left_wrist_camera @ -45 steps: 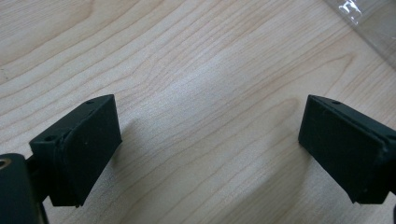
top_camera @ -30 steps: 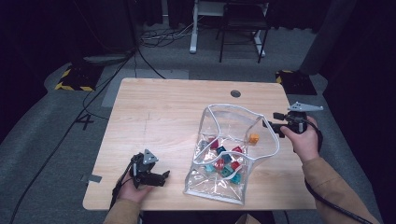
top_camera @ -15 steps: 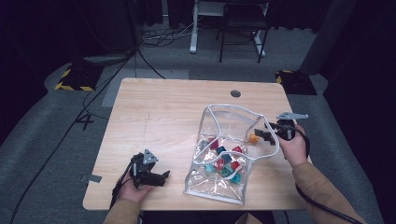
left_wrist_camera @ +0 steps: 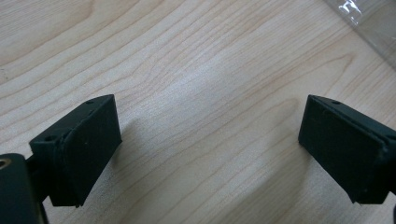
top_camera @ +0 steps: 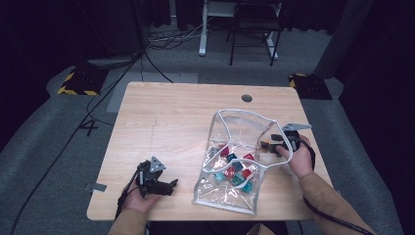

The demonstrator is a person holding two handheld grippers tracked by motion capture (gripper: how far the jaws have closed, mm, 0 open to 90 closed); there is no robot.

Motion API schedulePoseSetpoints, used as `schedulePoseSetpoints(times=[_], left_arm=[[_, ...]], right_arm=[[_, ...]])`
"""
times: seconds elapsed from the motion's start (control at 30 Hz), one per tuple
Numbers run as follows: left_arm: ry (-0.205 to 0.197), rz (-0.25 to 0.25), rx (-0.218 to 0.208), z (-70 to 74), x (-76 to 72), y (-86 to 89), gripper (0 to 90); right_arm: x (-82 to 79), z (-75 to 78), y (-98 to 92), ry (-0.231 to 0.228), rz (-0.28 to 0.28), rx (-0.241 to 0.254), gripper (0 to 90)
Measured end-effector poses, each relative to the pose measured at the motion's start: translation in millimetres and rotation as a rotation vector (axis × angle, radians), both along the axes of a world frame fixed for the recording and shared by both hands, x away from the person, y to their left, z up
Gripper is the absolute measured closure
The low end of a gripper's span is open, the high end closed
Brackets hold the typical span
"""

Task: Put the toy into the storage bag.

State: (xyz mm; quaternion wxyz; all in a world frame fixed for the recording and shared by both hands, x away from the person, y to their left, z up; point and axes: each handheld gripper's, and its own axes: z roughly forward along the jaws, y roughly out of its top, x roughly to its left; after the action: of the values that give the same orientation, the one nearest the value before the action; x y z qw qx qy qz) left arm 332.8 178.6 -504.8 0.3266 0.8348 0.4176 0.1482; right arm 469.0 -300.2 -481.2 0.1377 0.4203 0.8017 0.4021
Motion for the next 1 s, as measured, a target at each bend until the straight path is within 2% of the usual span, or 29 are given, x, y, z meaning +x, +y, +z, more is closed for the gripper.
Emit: schedulePoseSetpoints(times=[0.17,0.37,0.57,0.73,1.0], left_arm=[[-0.001,0.0,0.001,0.0,0.1,0.1,5.8],[-0.001,-0.001,0.001,0.0,0.1,0.1,5.8],[0.0,0.0,0.0,0.0,0.0,0.0,5.8],[-0.001,-0.001,0.001,0.0,0.1,0.1,5.8],[-0.001,0.0,0.001,0.0,0.1,0.1,5.8]], right_arm=[[2.2,-2.8,-1.5,-0.006,-0.021,-0.05,36.9],[3.1,-6.7,-7.3,0.017,-0.003,-0.075,53.3],[3.2,-6.2,-8.1,0.005,-0.005,-0.088,54.6],[1.0,1.8,-9.9,-0.004,-0.005,-0.086,54.8],[-6.7,27.2,-15.3,-0.04,0.001,-0.083,54.8]])
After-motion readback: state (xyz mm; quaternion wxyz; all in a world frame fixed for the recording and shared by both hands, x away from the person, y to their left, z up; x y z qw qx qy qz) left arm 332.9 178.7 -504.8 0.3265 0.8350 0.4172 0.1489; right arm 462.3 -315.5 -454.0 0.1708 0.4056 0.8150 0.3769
